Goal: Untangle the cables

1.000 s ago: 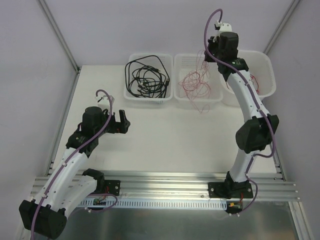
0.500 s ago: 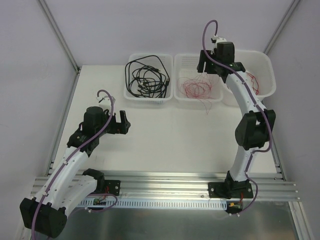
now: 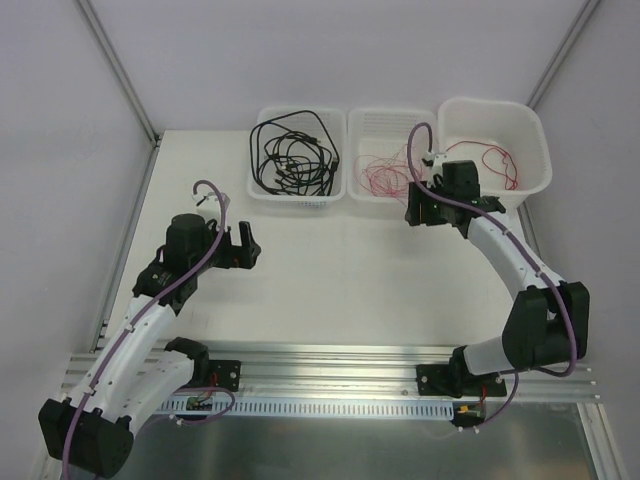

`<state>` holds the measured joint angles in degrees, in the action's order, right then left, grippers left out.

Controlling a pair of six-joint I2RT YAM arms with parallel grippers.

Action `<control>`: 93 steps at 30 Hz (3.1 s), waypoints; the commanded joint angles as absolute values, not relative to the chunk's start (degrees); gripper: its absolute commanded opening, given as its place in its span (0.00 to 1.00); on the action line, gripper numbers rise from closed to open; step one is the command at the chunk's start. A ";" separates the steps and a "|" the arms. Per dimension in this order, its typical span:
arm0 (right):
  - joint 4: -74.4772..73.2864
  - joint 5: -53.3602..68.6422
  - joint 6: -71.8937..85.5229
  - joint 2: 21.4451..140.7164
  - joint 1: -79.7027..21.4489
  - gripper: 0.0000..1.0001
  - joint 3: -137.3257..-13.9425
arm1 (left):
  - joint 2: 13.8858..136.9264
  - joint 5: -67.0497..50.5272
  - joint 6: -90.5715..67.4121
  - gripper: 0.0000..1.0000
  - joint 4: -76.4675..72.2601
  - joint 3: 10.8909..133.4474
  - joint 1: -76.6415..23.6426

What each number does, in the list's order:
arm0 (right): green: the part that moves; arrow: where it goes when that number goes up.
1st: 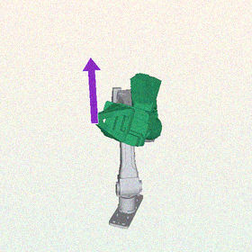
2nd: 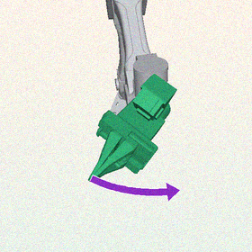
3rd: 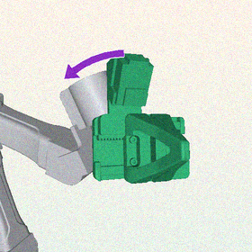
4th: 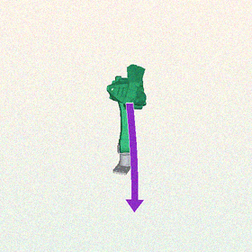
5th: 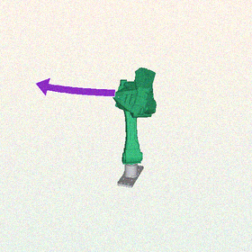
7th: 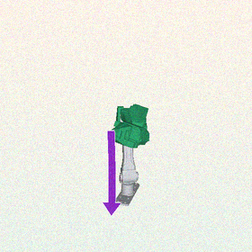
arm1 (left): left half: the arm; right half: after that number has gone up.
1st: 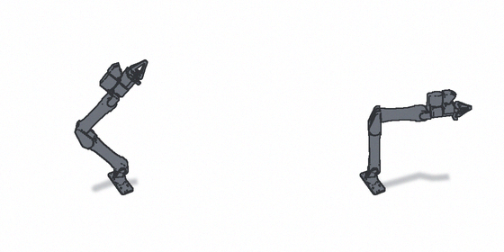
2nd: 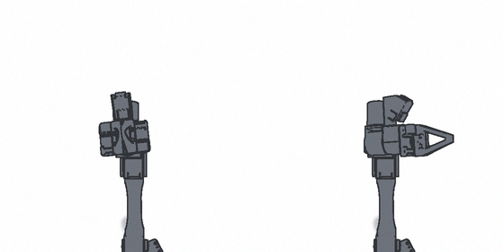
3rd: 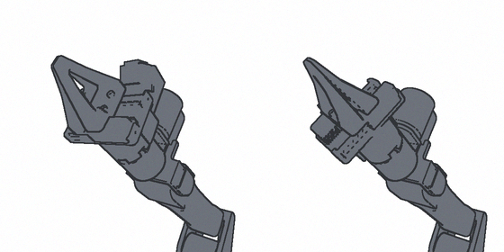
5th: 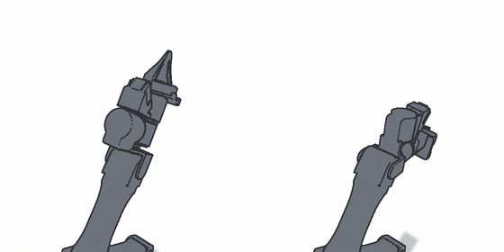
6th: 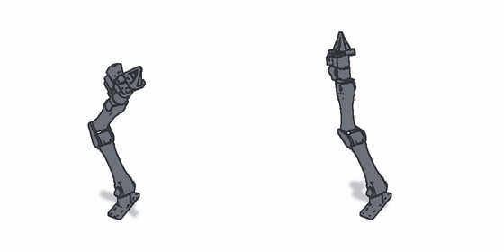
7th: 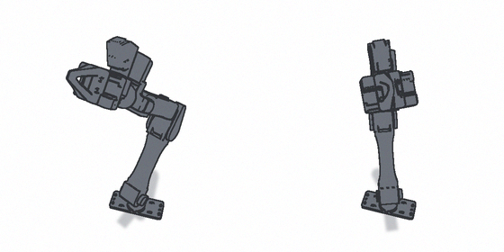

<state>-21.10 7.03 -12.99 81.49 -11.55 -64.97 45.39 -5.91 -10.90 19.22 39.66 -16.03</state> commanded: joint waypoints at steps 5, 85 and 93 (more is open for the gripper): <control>-11.44 8.79 -13.54 85.68 -11.60 0.55 -61.08 | 43.95 -7.38 -10.11 0.99 18.81 39.64 -15.56; -46.05 -13.53 -11.51 12.41 -10.81 0.97 -66.55 | 4.14 17.04 -12.65 0.99 37.09 53.01 -15.47; -49.39 -13.36 -11.43 -2.80 -10.72 0.97 -59.24 | -5.62 20.39 -13.36 0.99 39.37 49.48 -15.56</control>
